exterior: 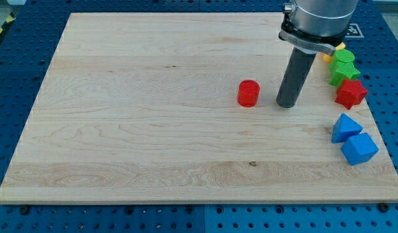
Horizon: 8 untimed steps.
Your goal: Nudge the red star a bit up
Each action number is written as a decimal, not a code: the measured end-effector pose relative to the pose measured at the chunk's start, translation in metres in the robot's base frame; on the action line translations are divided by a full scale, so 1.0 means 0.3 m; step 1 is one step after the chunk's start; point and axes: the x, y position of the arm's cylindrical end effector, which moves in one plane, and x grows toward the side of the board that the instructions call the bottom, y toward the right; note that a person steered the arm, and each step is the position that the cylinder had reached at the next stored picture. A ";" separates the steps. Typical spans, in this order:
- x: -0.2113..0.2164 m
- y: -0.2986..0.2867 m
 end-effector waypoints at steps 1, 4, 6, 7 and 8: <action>0.000 0.070; 0.027 0.284; 0.113 0.386; 0.142 0.462; 0.139 0.558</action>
